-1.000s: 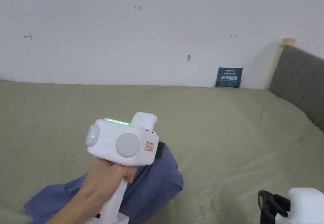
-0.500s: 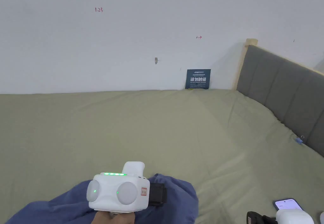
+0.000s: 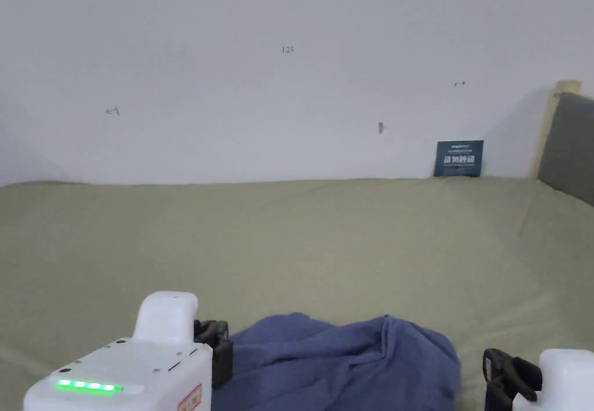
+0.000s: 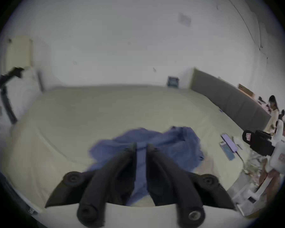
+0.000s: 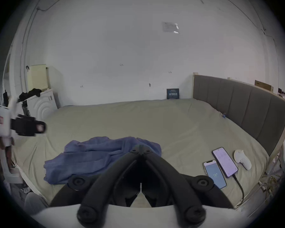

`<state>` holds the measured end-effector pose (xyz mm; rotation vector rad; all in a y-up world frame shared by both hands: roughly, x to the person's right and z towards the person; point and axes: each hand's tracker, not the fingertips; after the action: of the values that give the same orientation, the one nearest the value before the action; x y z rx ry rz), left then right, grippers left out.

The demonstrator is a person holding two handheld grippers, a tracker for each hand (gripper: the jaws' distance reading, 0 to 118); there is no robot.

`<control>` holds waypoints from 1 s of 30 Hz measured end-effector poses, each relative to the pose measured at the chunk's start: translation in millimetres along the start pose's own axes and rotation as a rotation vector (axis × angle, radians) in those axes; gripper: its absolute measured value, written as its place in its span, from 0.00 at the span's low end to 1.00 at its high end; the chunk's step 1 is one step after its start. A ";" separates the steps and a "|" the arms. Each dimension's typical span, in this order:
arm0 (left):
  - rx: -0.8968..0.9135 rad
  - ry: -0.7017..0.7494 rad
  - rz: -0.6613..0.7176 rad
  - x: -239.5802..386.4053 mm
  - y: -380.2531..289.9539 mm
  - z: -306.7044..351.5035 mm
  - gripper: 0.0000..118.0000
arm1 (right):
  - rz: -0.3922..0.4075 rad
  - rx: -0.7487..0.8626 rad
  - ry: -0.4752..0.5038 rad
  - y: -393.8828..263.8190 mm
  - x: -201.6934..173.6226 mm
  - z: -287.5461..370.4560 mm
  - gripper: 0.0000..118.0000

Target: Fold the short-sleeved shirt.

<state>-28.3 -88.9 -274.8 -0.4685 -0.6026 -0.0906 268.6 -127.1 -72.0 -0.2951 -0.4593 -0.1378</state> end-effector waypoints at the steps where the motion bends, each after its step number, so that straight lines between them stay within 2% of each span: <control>1: 0.035 0.040 -0.011 -7.0 -3.5 22.3 0.09 | 0.004 0.011 0.005 -0.3 -5.0 5.0 0.01; 5: 0.084 0.197 -0.002 -35.2 -19.4 71.8 0.06 | 0.026 0.041 0.010 -4.2 -21.4 19.0 0.01; 11: 0.095 0.255 0.038 -54.1 -32.3 91.6 0.06 | 0.019 0.031 0.040 -5.4 -32.7 22.5 0.01; 14: 0.072 0.259 0.057 -68.7 -35.5 88.0 0.06 | -0.020 0.018 0.066 -5.1 -34.3 22.8 0.01; 18: -0.007 0.251 0.071 -88.8 -42.4 67.4 0.06 | 0.008 0.008 0.060 -7.4 -39.4 16.4 0.01; 25: -0.278 0.223 0.095 -125.0 -74.4 -27.1 0.07 | 0.027 -0.052 0.055 -16.4 -42.0 -2.3 0.01; 26: -0.312 0.223 0.099 -129.3 -78.9 -40.4 0.13 | 0.028 -0.056 0.053 -18.2 -42.0 -6.6 0.01; 27: -0.347 0.224 0.096 -133.5 -83.5 -53.1 0.34 | 0.029 -0.067 0.047 -19.5 -42.0 -11.4 0.01; 28: -0.393 0.207 0.105 -139.3 -88.4 -67.5 0.70 | 0.027 -0.081 0.049 -20.1 -42.0 -17.1 0.01; 29: -0.439 0.192 0.114 -150.5 -95.2 -84.0 0.76 | 0.025 -0.091 0.050 -20.9 -42.3 -22.0 0.01; 30: -0.464 0.194 0.125 -154.8 -98.4 -95.8 0.76 | 0.023 -0.099 0.050 -21.7 -42.8 -26.1 0.01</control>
<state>-126.8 -227.9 -392.4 -0.9339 -0.3571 -0.1565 237.2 -153.0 -108.3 -0.3932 -0.4003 -0.1449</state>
